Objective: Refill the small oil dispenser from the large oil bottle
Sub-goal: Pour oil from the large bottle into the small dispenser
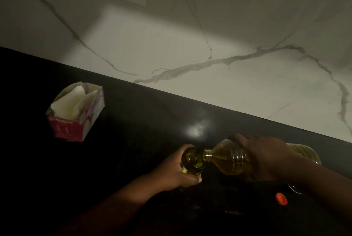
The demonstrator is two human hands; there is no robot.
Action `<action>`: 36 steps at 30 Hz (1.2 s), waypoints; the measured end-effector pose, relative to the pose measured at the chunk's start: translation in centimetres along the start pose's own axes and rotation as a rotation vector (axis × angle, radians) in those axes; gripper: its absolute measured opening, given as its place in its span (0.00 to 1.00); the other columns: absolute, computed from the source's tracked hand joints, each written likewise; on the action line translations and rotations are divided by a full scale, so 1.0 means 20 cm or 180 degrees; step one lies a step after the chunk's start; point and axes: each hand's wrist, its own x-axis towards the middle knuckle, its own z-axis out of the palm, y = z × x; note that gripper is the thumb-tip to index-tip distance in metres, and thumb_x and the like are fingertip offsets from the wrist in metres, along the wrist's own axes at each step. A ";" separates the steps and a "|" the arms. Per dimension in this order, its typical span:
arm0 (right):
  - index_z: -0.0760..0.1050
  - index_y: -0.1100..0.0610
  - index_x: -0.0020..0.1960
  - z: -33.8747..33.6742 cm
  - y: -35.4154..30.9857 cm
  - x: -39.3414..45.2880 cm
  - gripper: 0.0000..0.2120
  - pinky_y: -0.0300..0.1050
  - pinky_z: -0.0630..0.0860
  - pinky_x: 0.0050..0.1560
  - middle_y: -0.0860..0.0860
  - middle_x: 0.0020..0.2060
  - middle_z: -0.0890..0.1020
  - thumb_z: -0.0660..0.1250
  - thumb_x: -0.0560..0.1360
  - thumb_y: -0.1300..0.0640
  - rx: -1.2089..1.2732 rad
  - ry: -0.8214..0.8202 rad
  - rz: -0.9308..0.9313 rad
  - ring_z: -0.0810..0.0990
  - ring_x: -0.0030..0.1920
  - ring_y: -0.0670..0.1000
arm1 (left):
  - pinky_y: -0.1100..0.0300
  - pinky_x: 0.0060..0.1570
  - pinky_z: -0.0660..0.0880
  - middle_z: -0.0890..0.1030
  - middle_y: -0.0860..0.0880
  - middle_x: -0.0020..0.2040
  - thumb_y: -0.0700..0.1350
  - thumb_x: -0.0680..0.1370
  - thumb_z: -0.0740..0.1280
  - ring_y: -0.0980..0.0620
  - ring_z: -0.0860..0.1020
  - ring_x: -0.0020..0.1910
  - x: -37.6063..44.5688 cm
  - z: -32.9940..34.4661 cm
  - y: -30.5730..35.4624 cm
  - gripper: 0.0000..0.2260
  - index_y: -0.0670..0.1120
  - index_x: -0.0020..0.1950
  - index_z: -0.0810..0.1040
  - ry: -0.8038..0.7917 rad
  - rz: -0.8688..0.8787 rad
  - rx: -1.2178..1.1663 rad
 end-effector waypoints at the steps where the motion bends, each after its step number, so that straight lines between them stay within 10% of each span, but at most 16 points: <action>1: 0.53 0.40 0.69 0.00 0.00 0.00 0.42 0.41 0.71 0.53 0.40 0.60 0.75 0.68 0.61 0.33 -0.0002 0.0003 -0.0003 0.76 0.59 0.46 | 0.61 0.63 0.74 0.79 0.57 0.58 0.42 0.67 0.79 0.62 0.76 0.59 0.00 0.00 0.00 0.31 0.65 0.59 0.67 -0.0004 0.0004 -0.0005; 36: 0.54 0.41 0.69 0.01 0.01 0.01 0.42 0.41 0.71 0.52 0.42 0.59 0.75 0.68 0.61 0.33 -0.0039 0.0032 -0.0024 0.76 0.58 0.47 | 0.52 0.64 0.75 0.80 0.56 0.57 0.50 0.62 0.79 0.59 0.79 0.59 0.01 0.01 -0.02 0.33 0.78 0.54 0.67 0.0025 0.0082 -0.0054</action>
